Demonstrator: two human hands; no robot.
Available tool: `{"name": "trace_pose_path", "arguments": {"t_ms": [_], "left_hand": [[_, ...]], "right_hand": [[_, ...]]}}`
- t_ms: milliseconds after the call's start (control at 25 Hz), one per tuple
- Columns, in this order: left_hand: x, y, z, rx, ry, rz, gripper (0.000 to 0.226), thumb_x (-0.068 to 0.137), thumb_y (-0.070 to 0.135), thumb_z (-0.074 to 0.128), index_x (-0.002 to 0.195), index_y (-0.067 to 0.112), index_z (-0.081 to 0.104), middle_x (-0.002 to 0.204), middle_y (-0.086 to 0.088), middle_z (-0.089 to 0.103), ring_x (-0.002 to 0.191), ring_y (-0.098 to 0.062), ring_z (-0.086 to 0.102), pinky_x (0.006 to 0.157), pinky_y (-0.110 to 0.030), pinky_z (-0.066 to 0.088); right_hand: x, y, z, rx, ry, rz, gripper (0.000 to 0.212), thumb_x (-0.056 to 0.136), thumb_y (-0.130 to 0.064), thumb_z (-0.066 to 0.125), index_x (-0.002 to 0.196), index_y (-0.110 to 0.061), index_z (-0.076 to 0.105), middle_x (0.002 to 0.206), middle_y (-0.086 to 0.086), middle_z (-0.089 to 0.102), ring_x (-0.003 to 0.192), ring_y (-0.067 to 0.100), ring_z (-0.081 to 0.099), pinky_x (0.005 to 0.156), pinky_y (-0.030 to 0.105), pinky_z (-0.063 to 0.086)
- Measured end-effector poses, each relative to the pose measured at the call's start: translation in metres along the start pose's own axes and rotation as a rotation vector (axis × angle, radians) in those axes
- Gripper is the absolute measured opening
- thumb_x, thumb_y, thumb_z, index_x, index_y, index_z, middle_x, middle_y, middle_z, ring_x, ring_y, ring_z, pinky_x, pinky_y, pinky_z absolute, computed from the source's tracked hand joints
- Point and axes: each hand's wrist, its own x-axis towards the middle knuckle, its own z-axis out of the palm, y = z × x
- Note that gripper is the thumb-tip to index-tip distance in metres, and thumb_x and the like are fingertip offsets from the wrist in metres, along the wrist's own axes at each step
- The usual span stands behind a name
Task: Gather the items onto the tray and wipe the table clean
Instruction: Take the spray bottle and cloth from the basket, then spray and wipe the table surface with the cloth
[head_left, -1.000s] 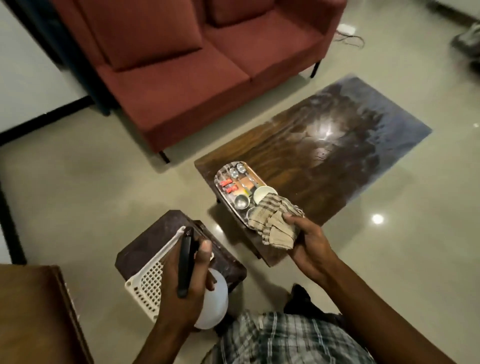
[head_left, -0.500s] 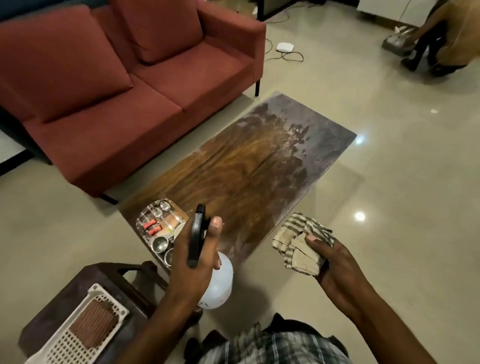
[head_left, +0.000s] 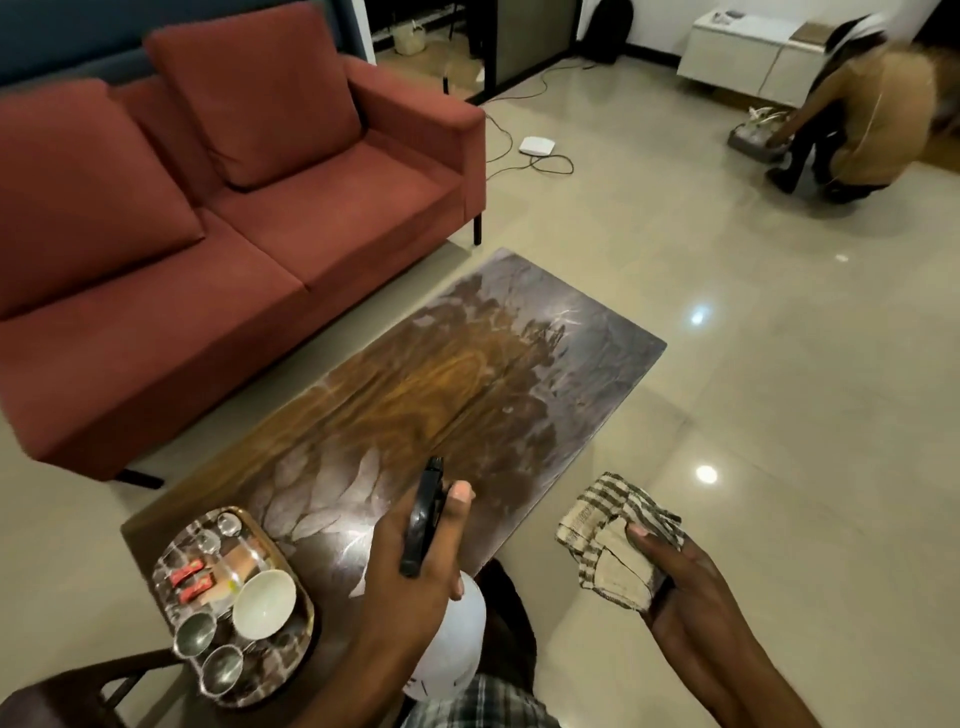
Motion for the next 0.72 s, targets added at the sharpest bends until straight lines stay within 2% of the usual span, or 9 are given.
{"name": "trace_pose_path", "arguments": {"t_ms": [80, 160, 240, 400, 480, 600, 720], "left_hand": [[0.044, 0.009, 0.027, -0.013, 0.010, -0.026, 0.047, 0.089, 0.060, 0.065, 0.094, 0.014, 0.073, 0.053, -0.010, 0.052, 0.051, -0.023, 0.056, 0.061, -0.020, 0.055], [0.087, 0.019, 0.049, -0.012, 0.004, -0.021, 0.053, 0.089, 0.058, 0.065, 0.098, 0.006, 0.072, 0.054, -0.017, 0.048, 0.051, -0.023, 0.056, 0.056, -0.014, 0.053], [0.121, 0.038, 0.065, -0.003, 0.000, -0.013, 0.058, 0.088, 0.059, 0.064, 0.097, 0.002, 0.072, 0.058, -0.027, 0.047, 0.051, -0.025, 0.056, 0.055, -0.014, 0.053], [0.196, 0.070, 0.103, 0.039, 0.016, -0.009, 0.053, 0.095, 0.055, 0.065, 0.089, 0.003, 0.071, 0.066, -0.036, 0.049, 0.060, -0.048, 0.057, 0.059, -0.010, 0.053], [0.235, 0.081, 0.125, 0.023, 0.036, -0.007, 0.052, 0.097, 0.050, 0.065, 0.085, 0.000, 0.068, 0.066, -0.039, 0.047, 0.062, -0.051, 0.056, 0.058, -0.011, 0.053], [0.288, 0.084, 0.158, 0.047, 0.085, -0.040, 0.058, 0.098, 0.046, 0.066, 0.080, -0.008, 0.058, 0.063, -0.040, 0.045, 0.058, -0.052, 0.053, 0.055, -0.010, 0.052], [0.356, 0.078, 0.203, 0.097, 0.156, -0.091, 0.054, 0.095, 0.059, 0.067, 0.090, 0.005, 0.068, 0.064, -0.037, 0.045, 0.052, -0.042, 0.054, 0.053, -0.015, 0.053]], "right_hand": [[0.042, -0.031, -0.002, -0.001, 0.021, -0.016, 0.042, 0.095, -0.012, 0.061, 0.136, -0.010, 0.070, 0.129, 0.021, 0.075, 0.117, 0.040, 0.073, 0.088, 0.055, 0.064], [0.085, -0.062, -0.003, -0.010, 0.036, -0.011, 0.043, 0.091, -0.012, 0.064, 0.133, -0.008, 0.071, 0.127, 0.021, 0.076, 0.108, 0.036, 0.077, 0.075, 0.047, 0.067], [0.121, -0.088, 0.002, -0.020, 0.044, -0.001, 0.043, 0.089, -0.011, 0.066, 0.132, -0.008, 0.072, 0.127, 0.021, 0.076, 0.110, 0.038, 0.076, 0.078, 0.050, 0.067], [0.207, -0.146, 0.017, -0.085, 0.029, 0.022, 0.045, 0.090, -0.013, 0.069, 0.134, -0.008, 0.070, 0.131, 0.022, 0.074, 0.124, 0.045, 0.068, 0.107, 0.067, 0.051], [0.252, -0.171, 0.024, -0.103, -0.026, 0.038, 0.045, 0.090, -0.013, 0.068, 0.135, -0.007, 0.070, 0.131, 0.022, 0.074, 0.123, 0.044, 0.070, 0.106, 0.065, 0.053], [0.324, -0.199, 0.028, -0.143, -0.030, 0.078, 0.045, 0.086, -0.011, 0.070, 0.131, -0.007, 0.072, 0.128, 0.022, 0.075, 0.120, 0.042, 0.072, 0.098, 0.054, 0.059], [0.422, -0.223, 0.024, -0.213, -0.035, 0.139, 0.039, 0.087, -0.007, 0.070, 0.126, -0.006, 0.072, 0.123, 0.021, 0.077, 0.112, 0.038, 0.076, 0.092, 0.050, 0.061]]}}
